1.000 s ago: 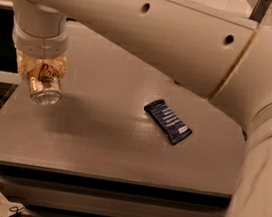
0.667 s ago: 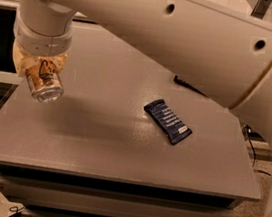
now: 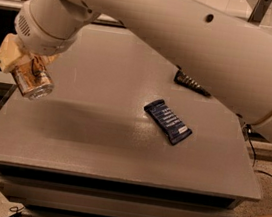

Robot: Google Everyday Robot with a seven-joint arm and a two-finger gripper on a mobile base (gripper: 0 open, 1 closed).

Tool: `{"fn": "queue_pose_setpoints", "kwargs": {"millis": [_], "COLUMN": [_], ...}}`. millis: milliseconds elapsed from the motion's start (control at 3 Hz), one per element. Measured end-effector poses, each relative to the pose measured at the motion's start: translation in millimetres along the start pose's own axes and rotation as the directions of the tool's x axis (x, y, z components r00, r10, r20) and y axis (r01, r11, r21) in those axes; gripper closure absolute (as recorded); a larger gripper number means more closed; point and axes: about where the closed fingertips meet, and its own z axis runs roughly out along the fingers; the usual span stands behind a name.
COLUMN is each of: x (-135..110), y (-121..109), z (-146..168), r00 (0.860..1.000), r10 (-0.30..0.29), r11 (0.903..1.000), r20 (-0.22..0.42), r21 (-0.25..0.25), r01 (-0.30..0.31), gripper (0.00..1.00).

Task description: Place orange can upright

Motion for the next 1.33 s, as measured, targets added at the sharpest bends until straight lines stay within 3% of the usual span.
{"fn": "queue_pose_setpoints", "kwargs": {"millis": [333, 667, 1000, 1333], "x": [2, 2, 1, 1], "y": [7, 7, -5, -22], "z": [-1, -1, 0, 3], "r00": [0.997, 0.997, 0.995, 0.977], "r10": [-0.074, -0.076, -0.073, -0.074], "r11": [0.9967, 0.9967, 0.9962, 0.9915], "r20": [0.001, 0.001, 0.066, 0.199], "r21": [-0.032, -0.03, -0.042, -0.091], "r01": [0.074, 0.076, 0.076, 0.093], "gripper": [1.0, 1.0, 1.0, 1.0]}}
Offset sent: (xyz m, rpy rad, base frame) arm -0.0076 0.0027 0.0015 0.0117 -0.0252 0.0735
